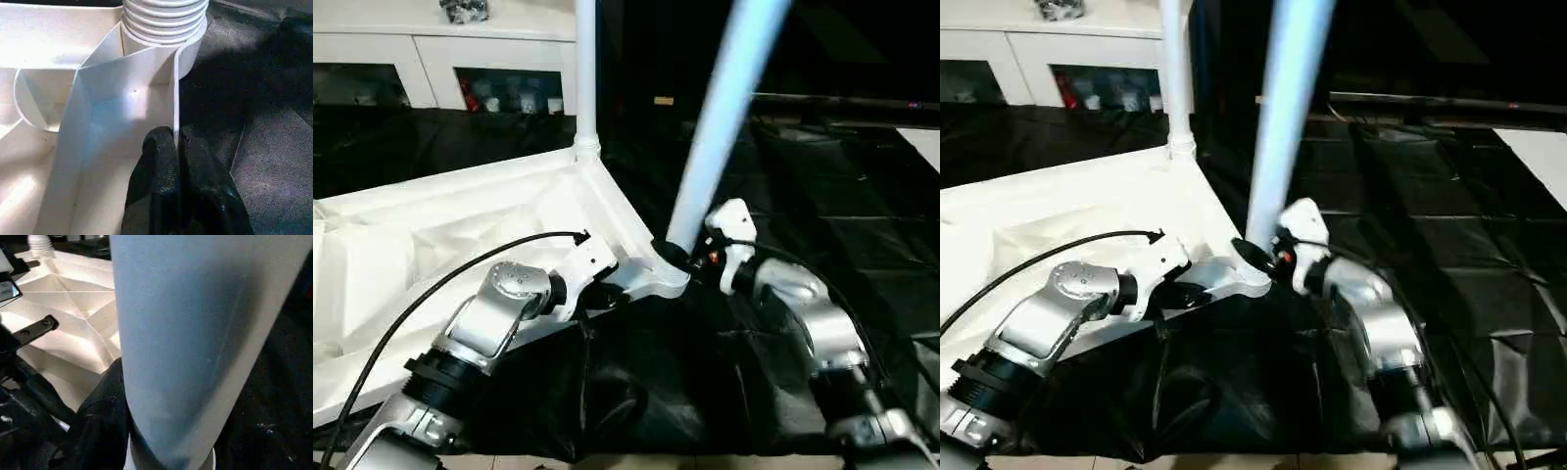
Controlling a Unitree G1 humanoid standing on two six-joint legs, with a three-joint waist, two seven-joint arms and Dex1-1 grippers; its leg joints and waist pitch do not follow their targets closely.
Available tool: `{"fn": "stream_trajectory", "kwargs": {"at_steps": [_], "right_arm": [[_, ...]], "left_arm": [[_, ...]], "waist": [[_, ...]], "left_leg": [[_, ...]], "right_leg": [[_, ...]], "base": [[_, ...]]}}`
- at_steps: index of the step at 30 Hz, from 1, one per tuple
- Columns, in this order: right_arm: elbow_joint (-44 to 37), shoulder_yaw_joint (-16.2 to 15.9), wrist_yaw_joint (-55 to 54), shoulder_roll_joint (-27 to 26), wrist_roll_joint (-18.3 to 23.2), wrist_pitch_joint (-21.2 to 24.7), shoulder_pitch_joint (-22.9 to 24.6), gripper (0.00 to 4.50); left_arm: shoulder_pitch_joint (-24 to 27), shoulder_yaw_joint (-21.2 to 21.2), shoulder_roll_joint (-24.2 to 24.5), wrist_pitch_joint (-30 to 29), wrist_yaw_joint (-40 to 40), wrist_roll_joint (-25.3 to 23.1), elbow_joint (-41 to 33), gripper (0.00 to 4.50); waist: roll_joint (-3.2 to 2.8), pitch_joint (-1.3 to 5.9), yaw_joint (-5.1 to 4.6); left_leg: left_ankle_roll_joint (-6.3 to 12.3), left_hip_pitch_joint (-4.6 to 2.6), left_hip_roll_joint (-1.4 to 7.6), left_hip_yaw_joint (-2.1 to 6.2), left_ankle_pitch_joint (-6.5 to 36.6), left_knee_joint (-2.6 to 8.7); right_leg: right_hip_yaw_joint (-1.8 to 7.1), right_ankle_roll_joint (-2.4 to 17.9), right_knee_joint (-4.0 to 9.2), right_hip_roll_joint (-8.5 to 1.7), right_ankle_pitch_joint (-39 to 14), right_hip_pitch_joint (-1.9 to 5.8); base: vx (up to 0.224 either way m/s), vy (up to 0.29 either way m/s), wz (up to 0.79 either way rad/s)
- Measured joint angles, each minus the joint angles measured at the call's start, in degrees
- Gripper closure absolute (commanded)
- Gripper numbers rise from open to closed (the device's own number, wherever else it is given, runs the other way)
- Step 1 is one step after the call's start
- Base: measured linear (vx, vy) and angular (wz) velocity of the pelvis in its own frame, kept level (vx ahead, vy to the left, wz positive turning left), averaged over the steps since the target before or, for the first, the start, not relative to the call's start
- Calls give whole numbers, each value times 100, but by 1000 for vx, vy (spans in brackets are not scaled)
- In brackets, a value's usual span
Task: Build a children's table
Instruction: Insert table leg to table base
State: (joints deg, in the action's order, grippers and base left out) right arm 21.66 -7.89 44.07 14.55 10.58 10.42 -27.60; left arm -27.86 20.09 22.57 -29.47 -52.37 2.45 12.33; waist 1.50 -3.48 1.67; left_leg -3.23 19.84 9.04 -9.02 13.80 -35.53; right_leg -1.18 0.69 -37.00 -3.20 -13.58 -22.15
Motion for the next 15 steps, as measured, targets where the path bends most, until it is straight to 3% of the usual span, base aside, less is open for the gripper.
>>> {"fn": "stream_trajectory", "kwargs": {"at_steps": [9, 15], "right_arm": [[209, -194, 1209, 313, 89, -78, -261, 263], [180, -363, 2061, 554, 109, -202, -350, 263]], "left_arm": [[-2, 102, 364, 207, -590, 17, -133, 450], [42, 197, 637, 220, -990, 23, -413, 450]], "waist": [[14, -32, 14], [22, -53, 20]], "left_leg": [[0, 15, 28, -9, 0, 3], [0, 17, 92, -72, 0, 3]], "right_leg": [[-30, 1, 13, 1, -1, -3], [-78, 2, 52, 0, -1, -2]], "base": [[0, 0, 0], [0, 0, 0]]}}
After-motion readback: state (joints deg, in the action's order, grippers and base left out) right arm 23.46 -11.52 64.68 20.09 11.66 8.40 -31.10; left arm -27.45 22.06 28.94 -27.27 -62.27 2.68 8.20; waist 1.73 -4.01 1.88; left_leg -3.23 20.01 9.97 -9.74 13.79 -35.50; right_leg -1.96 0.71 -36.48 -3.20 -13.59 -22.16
